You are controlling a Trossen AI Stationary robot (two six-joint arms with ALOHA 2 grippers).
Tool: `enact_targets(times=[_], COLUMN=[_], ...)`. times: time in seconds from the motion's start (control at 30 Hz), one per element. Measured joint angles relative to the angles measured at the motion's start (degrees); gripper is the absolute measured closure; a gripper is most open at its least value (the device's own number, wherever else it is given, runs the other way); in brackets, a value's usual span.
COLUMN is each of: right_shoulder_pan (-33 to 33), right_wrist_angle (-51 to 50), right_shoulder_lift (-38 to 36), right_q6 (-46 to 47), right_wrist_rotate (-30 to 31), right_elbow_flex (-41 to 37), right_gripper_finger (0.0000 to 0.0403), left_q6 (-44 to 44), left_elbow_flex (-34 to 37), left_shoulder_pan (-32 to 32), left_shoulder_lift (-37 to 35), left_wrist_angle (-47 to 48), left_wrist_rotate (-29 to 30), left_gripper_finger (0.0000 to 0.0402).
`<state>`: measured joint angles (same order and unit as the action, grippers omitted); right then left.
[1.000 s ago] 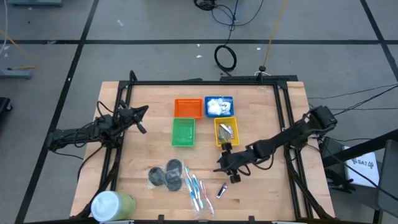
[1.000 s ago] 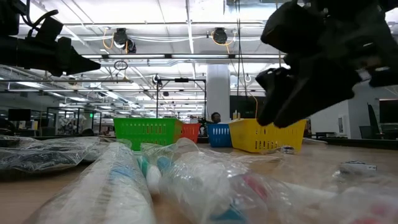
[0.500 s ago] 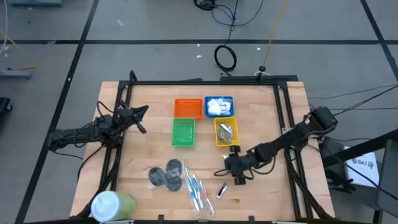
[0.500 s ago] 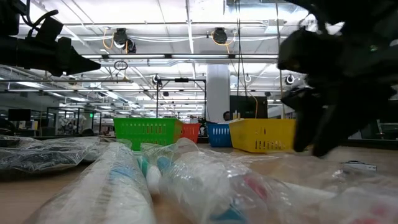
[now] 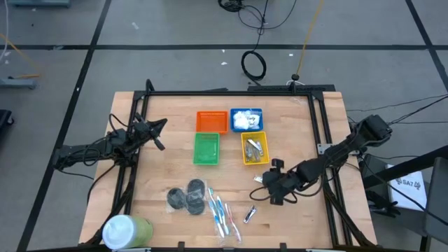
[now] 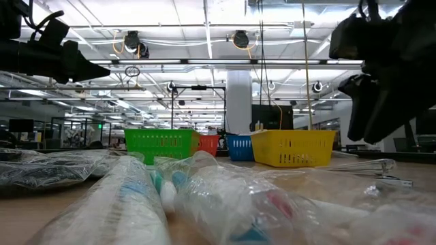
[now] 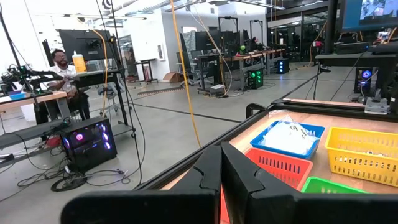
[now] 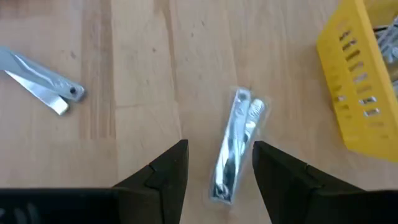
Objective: Pick & Place Travel size toiletries
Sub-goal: Put the silver nail cutter into the yellow bin
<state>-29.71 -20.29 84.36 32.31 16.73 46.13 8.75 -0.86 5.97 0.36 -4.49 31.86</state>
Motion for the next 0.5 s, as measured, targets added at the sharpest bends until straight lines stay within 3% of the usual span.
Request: enact_targets(times=[0.5], right_shoulder_pan=[1.25], right_wrist_angle=[12.07], right_shoulder_lift=[1.63], right_q6=[3.75], right_wrist_rotate=[2.57], right_elbow_flex=[-10.62], right_gripper_finger=[0.0236], left_q6=[0.00], left_elbow_flex=[-0.01], left_shoulder_pan=[-0.02], left_shoulder_lift=[0.00], left_wrist_angle=[-0.01], left_wrist_rotate=[0.01], left_gripper_finger=[0.0401])
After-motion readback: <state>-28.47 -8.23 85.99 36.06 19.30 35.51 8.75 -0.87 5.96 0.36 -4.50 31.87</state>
